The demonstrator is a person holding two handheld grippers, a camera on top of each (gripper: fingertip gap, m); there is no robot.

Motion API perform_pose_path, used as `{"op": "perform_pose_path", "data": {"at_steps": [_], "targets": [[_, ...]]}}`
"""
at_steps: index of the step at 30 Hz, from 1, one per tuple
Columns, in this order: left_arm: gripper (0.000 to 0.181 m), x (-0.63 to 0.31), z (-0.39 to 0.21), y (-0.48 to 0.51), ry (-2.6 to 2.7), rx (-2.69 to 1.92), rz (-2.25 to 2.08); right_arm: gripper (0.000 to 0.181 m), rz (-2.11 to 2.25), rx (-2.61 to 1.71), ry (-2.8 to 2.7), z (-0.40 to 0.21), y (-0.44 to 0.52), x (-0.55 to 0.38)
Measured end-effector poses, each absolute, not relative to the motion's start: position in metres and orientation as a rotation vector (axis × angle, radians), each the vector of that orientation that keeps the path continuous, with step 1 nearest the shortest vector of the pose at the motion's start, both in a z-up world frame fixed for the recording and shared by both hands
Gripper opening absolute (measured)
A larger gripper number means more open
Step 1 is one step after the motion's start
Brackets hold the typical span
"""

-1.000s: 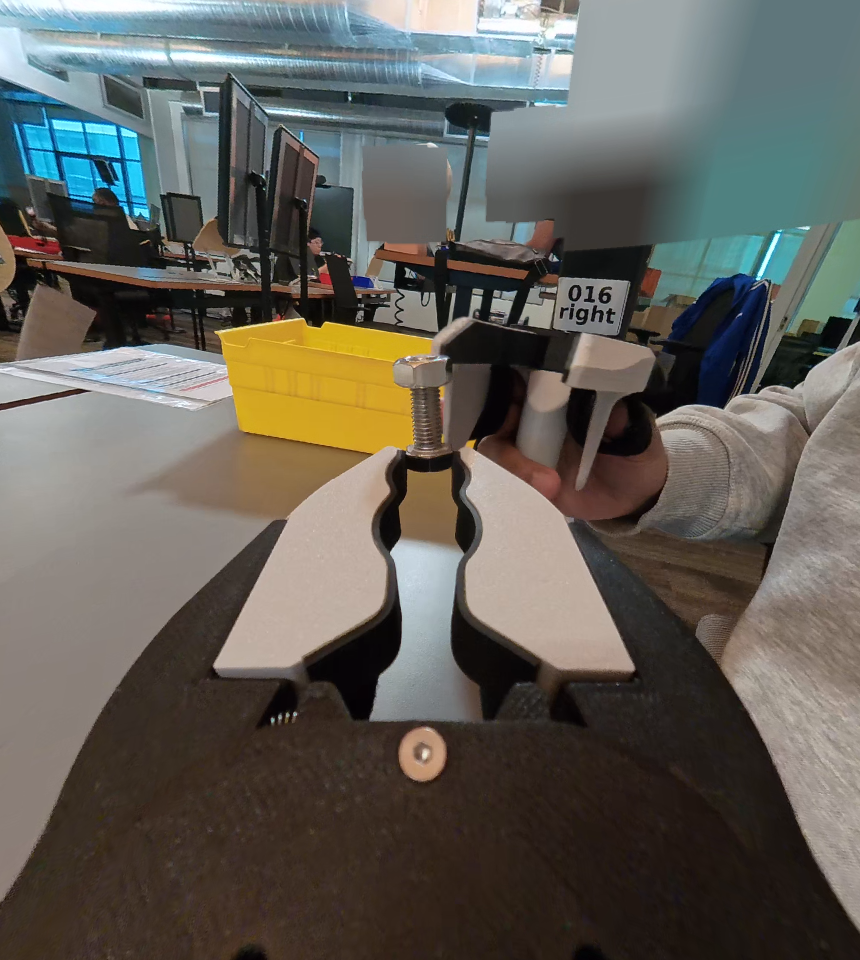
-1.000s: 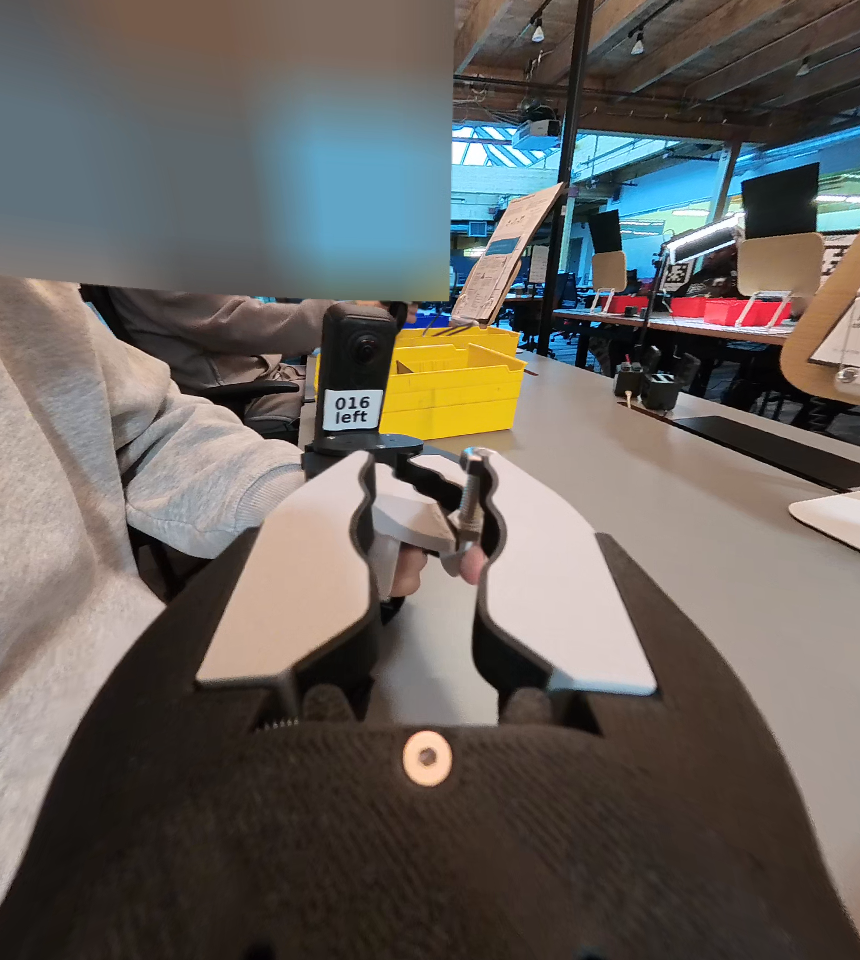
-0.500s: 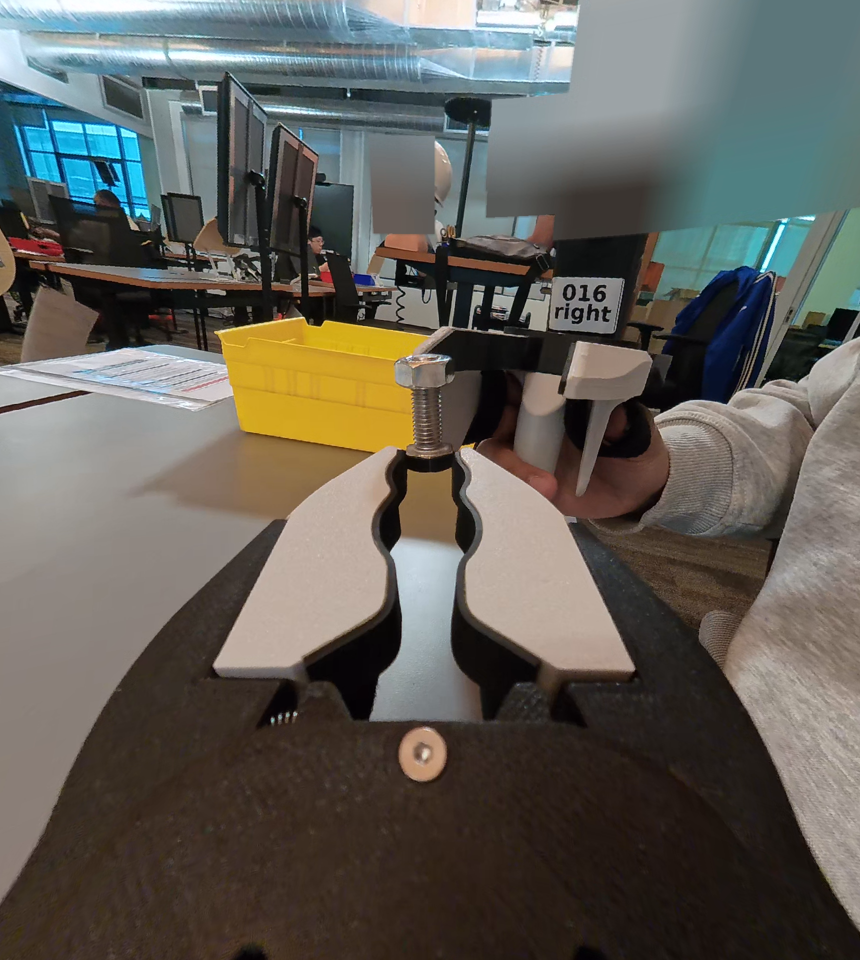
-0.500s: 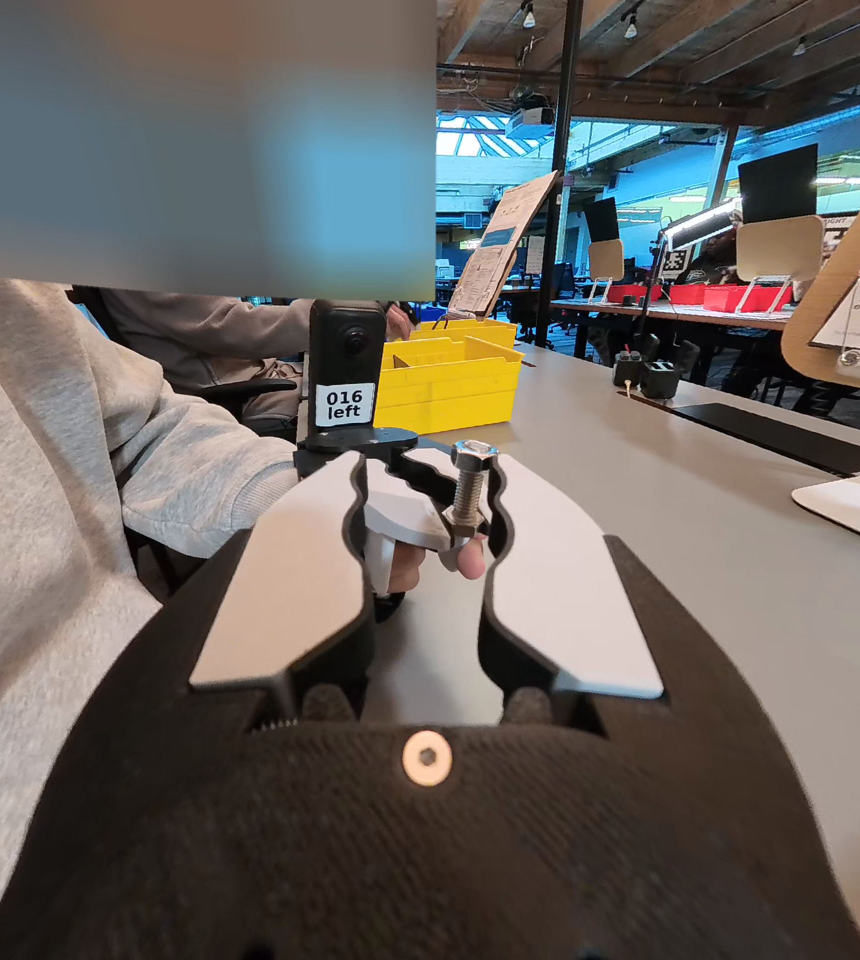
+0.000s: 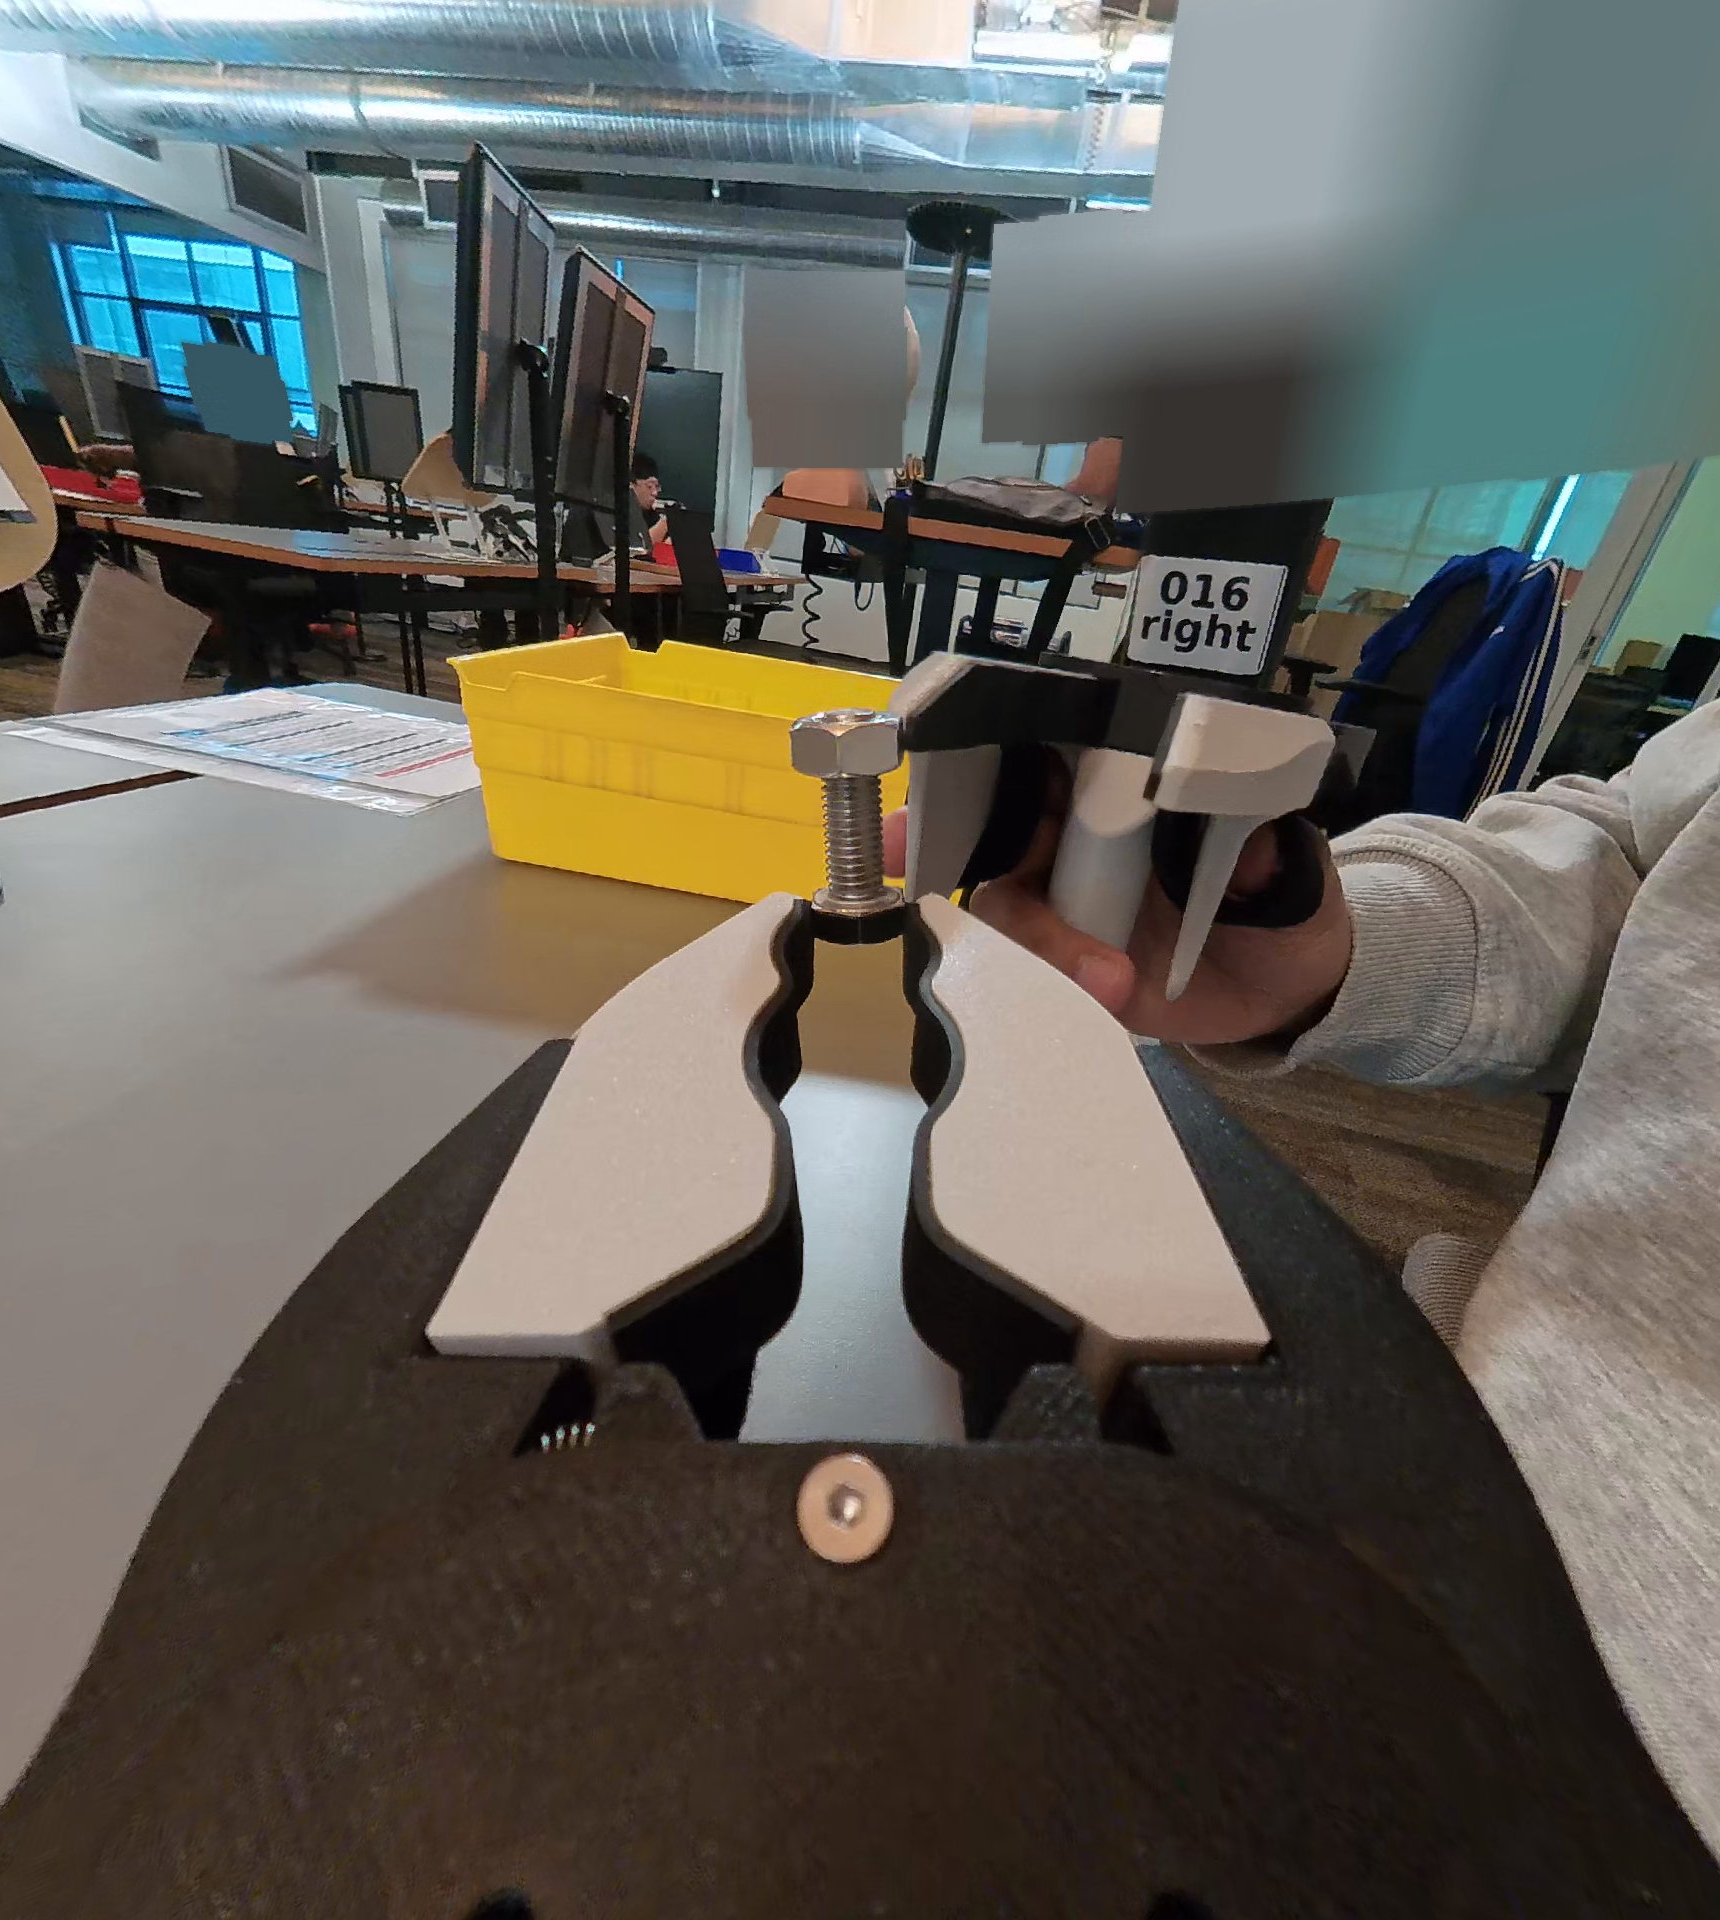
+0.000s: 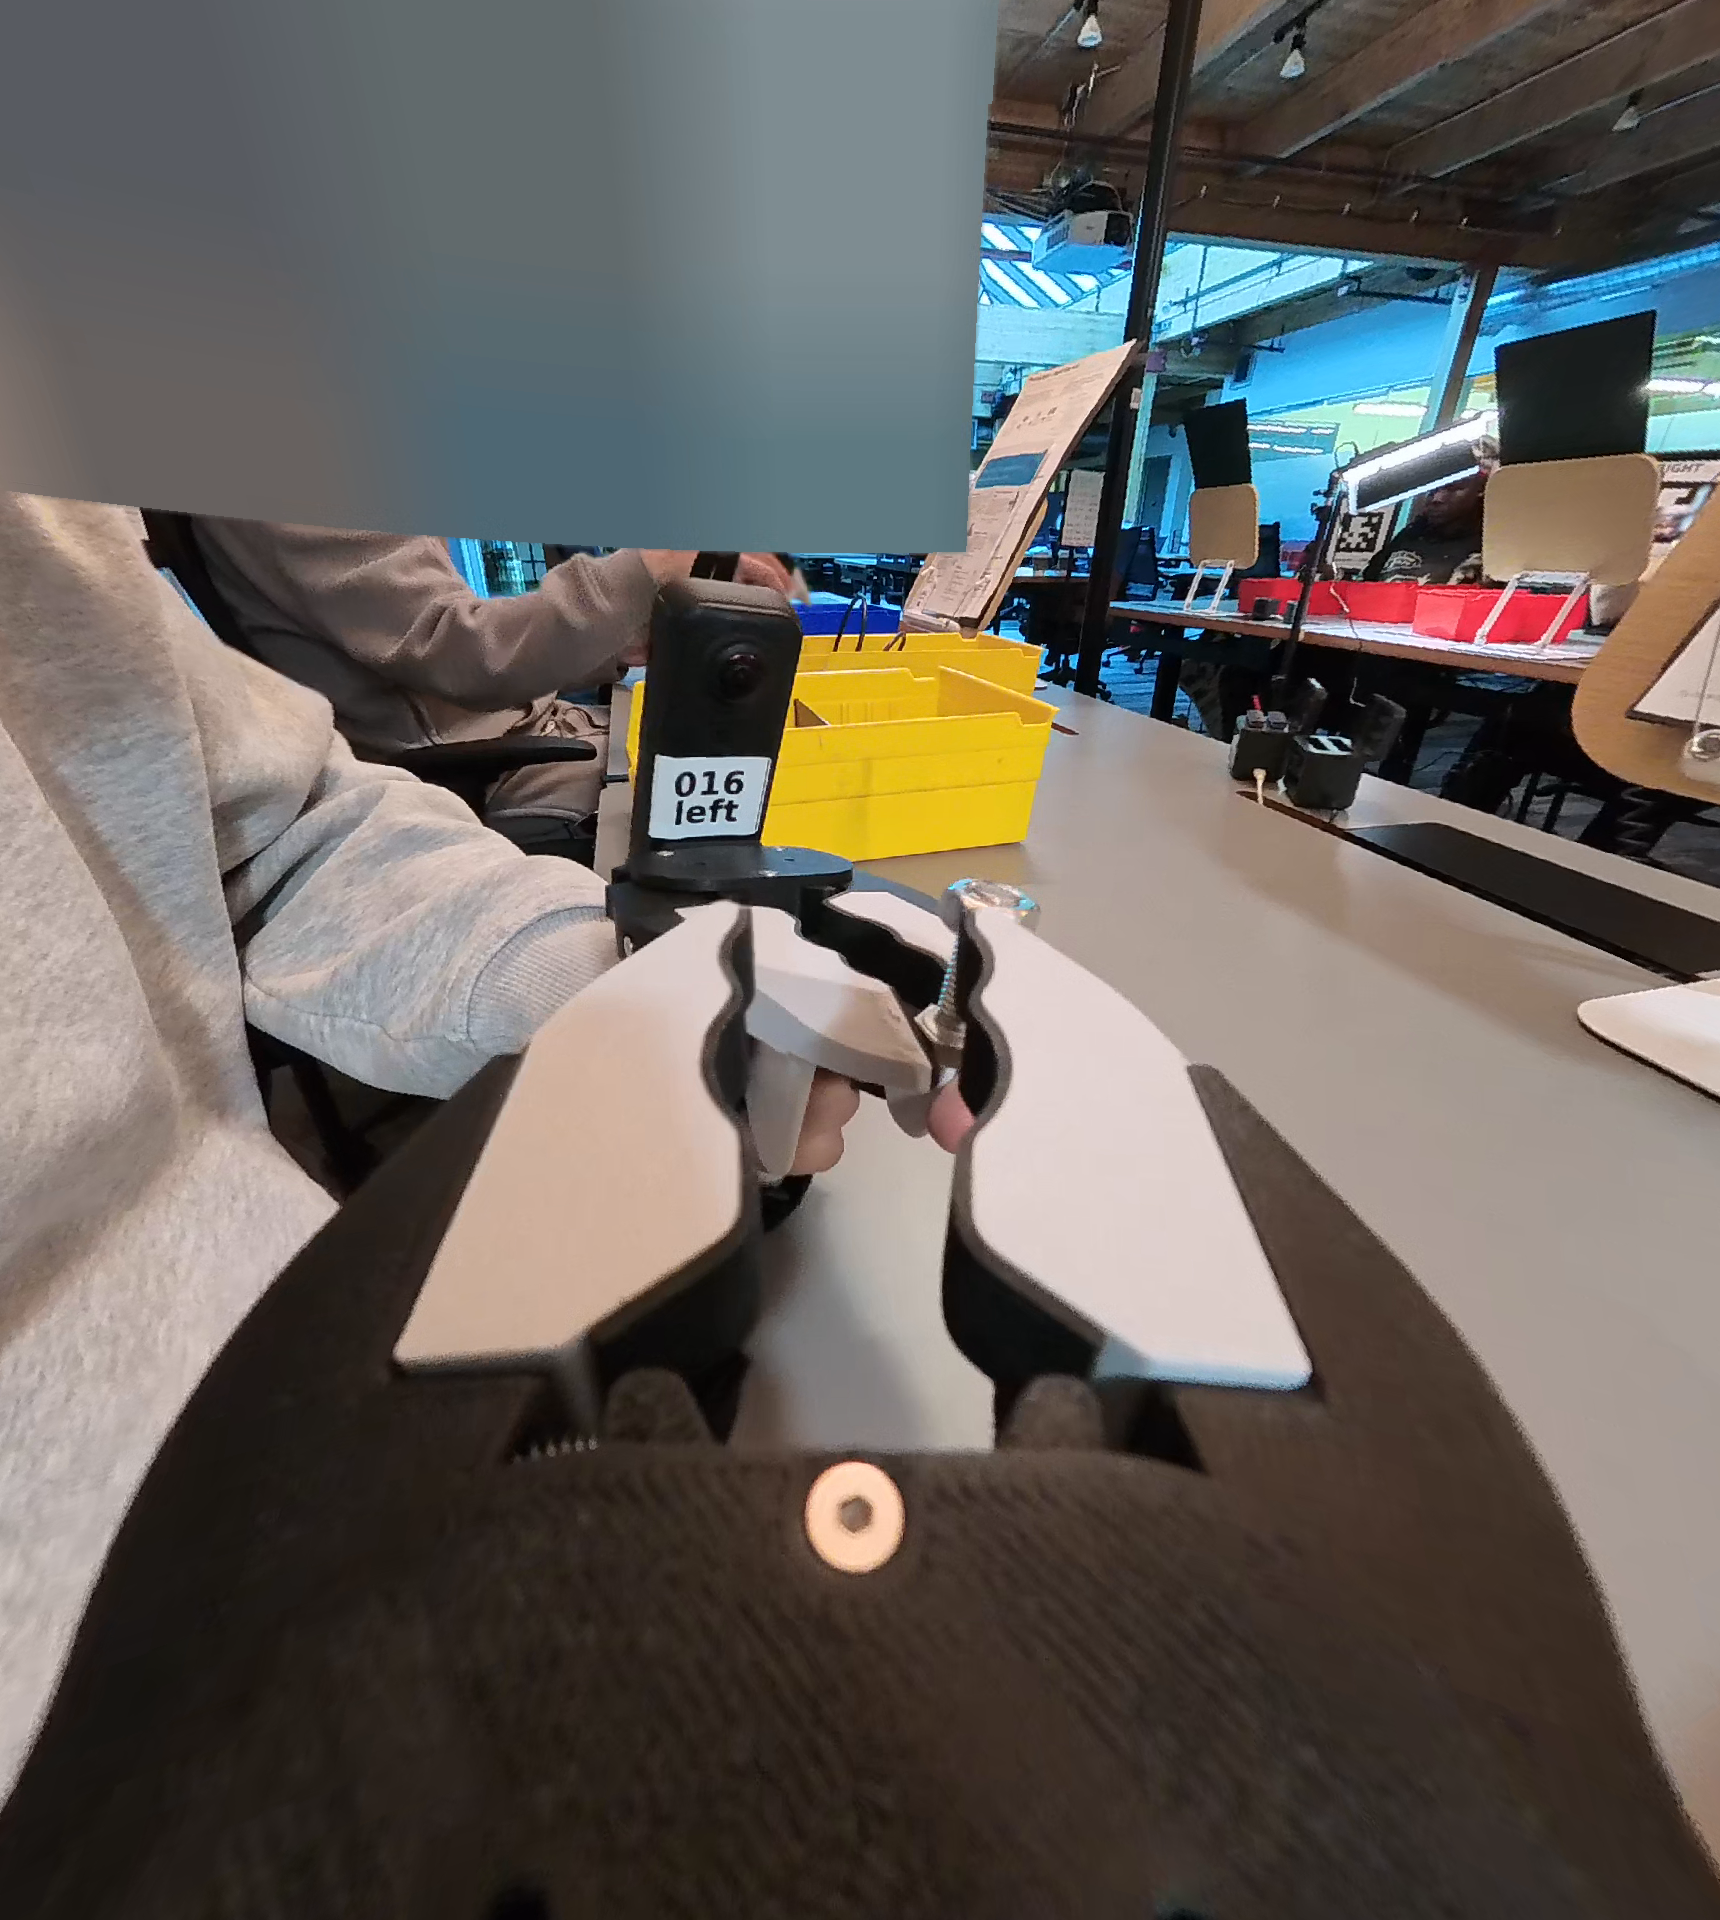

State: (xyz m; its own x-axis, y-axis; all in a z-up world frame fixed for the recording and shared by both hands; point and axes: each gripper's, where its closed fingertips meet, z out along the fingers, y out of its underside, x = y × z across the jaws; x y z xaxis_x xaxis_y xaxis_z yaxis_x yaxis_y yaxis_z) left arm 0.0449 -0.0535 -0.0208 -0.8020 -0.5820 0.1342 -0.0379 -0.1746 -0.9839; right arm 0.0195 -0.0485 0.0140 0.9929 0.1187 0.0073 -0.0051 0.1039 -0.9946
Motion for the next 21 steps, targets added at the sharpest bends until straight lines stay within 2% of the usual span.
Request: {"op": "perform_pose_path", "data": {"at_steps": [3, 9, 21], "targets": [[0.017, 0.0444, -0.0207, -0.0539, 1.73, -0.703, -2.036, 0.037, 0.068, -1.456, -0.077, 0.0155, -0.0503, 0.0244], [0.017, 0.0431, -0.0206, -0.0552, 1.736, -0.692, -2.039, 0.048, 0.095, -1.48, -0.037, 0.0083, -0.0467, 0.0288], [0.017, 0.0441, -0.0208, -0.0539, 1.731, -0.703, -2.038, 0.045, 0.069, -1.487, -0.087, 0.0093, -0.0465, 0.0224]]}}
